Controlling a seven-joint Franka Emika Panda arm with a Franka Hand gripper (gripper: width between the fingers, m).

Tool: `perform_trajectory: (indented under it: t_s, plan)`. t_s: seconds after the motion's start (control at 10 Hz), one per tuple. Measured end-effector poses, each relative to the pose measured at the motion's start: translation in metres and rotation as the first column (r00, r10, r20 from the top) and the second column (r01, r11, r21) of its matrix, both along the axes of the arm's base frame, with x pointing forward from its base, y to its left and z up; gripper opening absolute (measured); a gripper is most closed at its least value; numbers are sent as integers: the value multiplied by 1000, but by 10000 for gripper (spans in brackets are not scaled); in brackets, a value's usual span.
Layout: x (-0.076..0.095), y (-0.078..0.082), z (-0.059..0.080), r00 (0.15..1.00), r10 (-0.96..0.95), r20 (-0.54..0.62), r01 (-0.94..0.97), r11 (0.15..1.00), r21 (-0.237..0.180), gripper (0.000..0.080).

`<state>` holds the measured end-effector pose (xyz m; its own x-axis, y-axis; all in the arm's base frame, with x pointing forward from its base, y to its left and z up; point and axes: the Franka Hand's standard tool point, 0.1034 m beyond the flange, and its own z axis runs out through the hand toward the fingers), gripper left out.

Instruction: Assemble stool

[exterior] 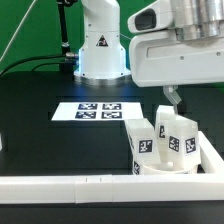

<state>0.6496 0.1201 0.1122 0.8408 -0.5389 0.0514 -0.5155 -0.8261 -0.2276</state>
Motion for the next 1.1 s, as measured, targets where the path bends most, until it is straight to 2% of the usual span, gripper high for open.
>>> perform_trajectory:
  t_s: [0.1,0.3,0.4,0.5,0.6,0.7,0.9,1.1]
  plan:
    - [-4,-4,-2,991,133,9,-133,991,-33,649]
    - [-3,-5,-3,959,283,24,-280,957,-70,649]
    - [-4,-7,-4,863,504,22,-497,856,-145,649]
    - [-5,-5,-7,733,680,-5,-666,716,-208,649]
    - [-7,-1,-9,632,774,-32,-757,608,-240,649]
    - [-6,-8,-9,599,800,-26,-779,574,-253,649]
    - [-6,-10,-10,497,866,-48,-841,467,-275,649]
    - [-7,-11,-12,512,857,-52,-835,482,-266,649]
